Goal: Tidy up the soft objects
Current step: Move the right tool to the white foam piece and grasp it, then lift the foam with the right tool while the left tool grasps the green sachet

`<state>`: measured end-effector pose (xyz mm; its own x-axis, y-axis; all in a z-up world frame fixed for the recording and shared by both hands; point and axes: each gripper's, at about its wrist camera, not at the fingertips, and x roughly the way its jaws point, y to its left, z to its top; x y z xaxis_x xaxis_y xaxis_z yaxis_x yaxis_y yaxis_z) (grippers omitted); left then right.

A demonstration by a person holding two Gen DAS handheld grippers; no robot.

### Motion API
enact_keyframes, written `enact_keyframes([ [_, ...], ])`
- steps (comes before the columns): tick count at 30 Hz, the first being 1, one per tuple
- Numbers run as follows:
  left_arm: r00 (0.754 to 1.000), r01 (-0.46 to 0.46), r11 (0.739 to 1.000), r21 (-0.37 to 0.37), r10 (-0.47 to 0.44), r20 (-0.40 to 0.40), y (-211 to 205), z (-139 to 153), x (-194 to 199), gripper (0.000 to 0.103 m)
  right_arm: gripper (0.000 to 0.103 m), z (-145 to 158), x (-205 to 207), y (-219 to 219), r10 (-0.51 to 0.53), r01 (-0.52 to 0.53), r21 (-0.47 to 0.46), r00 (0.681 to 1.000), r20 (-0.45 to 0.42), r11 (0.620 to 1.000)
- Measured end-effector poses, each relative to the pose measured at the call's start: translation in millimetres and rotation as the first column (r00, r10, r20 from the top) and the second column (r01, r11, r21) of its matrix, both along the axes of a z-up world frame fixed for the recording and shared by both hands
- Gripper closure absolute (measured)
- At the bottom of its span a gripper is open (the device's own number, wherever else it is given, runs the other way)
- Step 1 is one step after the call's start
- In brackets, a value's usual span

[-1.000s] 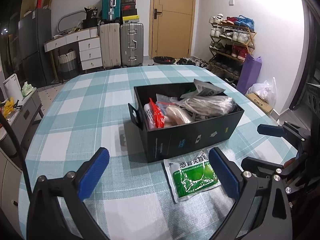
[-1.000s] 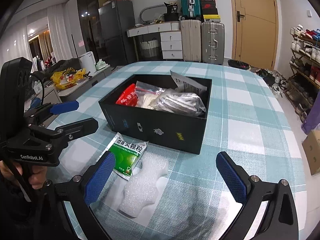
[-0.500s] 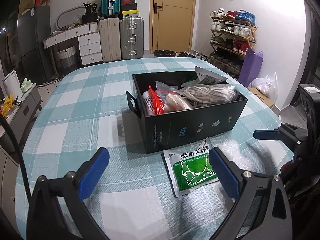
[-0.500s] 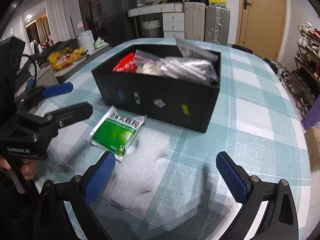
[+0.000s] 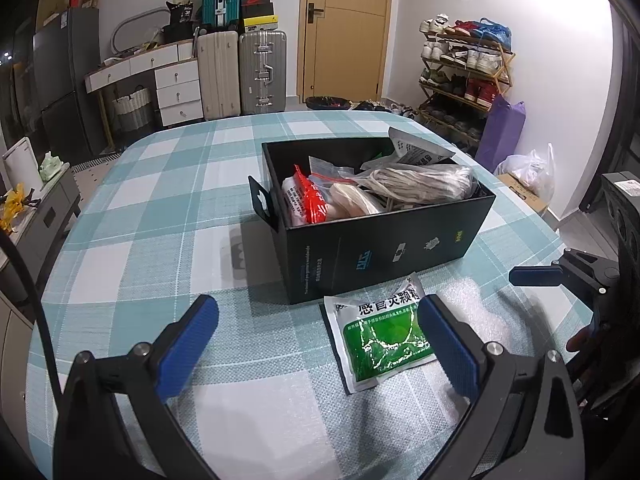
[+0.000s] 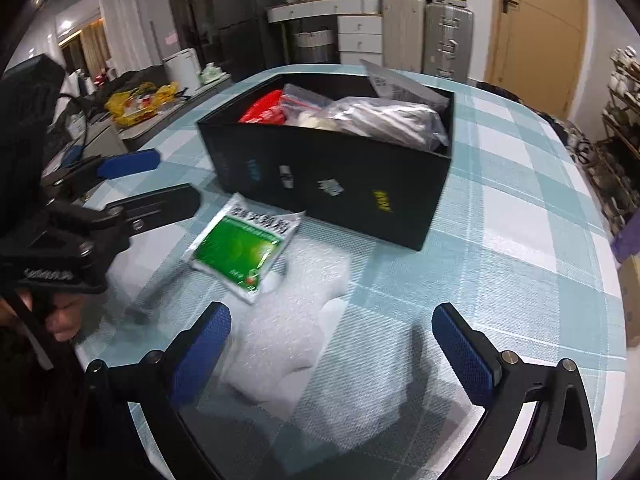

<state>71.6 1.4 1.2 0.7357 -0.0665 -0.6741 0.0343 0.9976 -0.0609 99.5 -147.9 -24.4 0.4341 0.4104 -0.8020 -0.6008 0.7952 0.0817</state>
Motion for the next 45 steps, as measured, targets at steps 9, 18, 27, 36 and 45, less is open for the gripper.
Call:
enact_keyframes([
  [9,1.000,0.003,1.000,-0.009,-0.003,-0.001,0.4,0.8,1.4,0.003,0.001,-4.6,-5.0,5.5,0.011,-0.011,-0.063,1.000,0.004,0.998],
  [18,1.000,0.006,1.000,-0.011,-0.006,0.002,-0.3,2.3,-1.7,0.003,0.001,-4.4,9.5,-27.4,-0.089,0.089,-0.126,0.996,0.002,0.988],
  [27,0.999,0.028,0.999,-0.018,-0.029,-0.032,-6.2,-4.6,4.5,0.003,0.001,-2.8,17.4,-39.7,-0.118,0.118,-0.096,0.993,0.000,0.988],
  [36,0.995,0.049,0.998,-0.030,-0.051,-0.085,-18.0,-14.9,9.6,0.003,0.021,-3.3,12.7,-32.0,-0.086,0.086,-0.038,0.996,-0.009,0.996],
  [45,0.988,0.065,0.997,-0.047,-0.071,-0.134,-34.1,-24.4,20.4,0.003,0.055,-4.0,10.4,-28.5,-0.063,0.063,-0.025,0.998,-0.012,0.998],
])
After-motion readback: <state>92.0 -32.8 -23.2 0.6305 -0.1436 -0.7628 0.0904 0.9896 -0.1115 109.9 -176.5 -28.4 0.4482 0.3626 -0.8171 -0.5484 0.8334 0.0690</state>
